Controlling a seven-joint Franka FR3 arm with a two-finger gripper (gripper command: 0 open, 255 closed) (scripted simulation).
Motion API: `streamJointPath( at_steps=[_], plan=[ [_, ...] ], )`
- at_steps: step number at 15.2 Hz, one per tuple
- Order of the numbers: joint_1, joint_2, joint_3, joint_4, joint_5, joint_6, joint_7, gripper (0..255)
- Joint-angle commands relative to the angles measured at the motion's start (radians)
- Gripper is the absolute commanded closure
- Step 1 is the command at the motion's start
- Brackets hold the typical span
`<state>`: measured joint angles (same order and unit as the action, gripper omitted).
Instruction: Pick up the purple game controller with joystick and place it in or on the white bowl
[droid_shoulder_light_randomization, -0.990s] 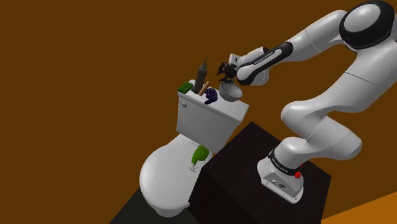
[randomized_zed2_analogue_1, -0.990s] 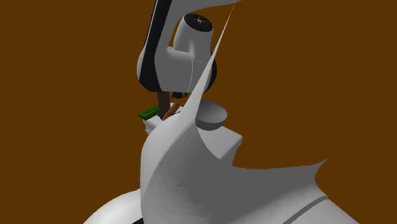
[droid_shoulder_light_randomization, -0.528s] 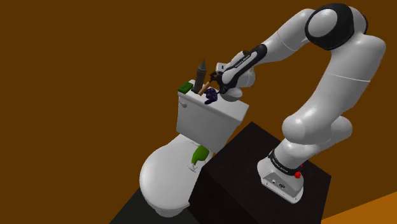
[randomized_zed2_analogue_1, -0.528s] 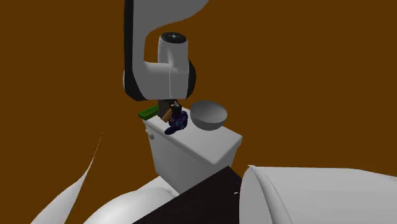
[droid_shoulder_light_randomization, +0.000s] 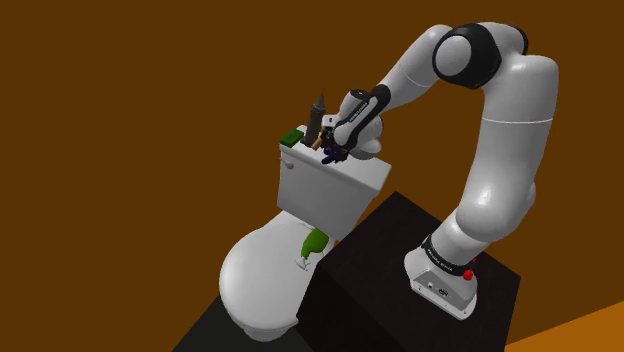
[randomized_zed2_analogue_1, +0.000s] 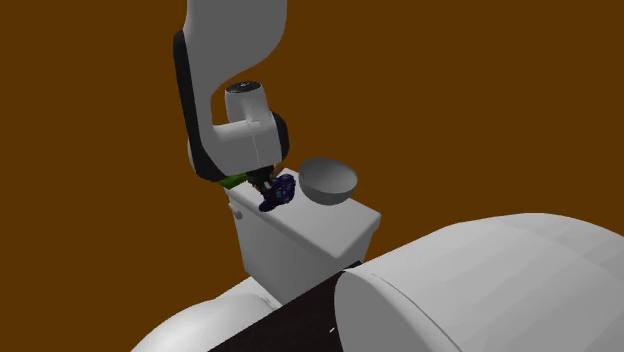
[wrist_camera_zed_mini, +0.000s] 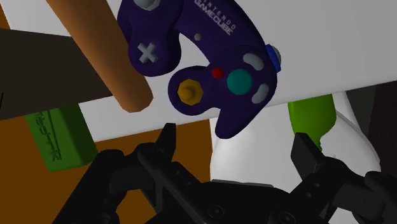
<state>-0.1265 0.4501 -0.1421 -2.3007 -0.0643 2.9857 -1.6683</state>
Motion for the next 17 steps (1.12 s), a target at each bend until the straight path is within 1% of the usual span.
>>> streamJointPath(
  at_steps=[1,6,13,14,17],
  plan=[
    [0.007,0.032,-0.004,0.016,-0.001,0.008,0.009,0],
    [-0.006,0.103,0.007,0.053,0.005,0.042,0.005,0],
    [-0.006,0.103,0.007,0.053,0.005,0.042,0.005,0],
    [-0.006,0.103,0.007,0.053,0.005,0.042,0.005,255],
    [-0.006,0.103,0.007,0.053,0.005,0.042,0.005,255]
  ],
)
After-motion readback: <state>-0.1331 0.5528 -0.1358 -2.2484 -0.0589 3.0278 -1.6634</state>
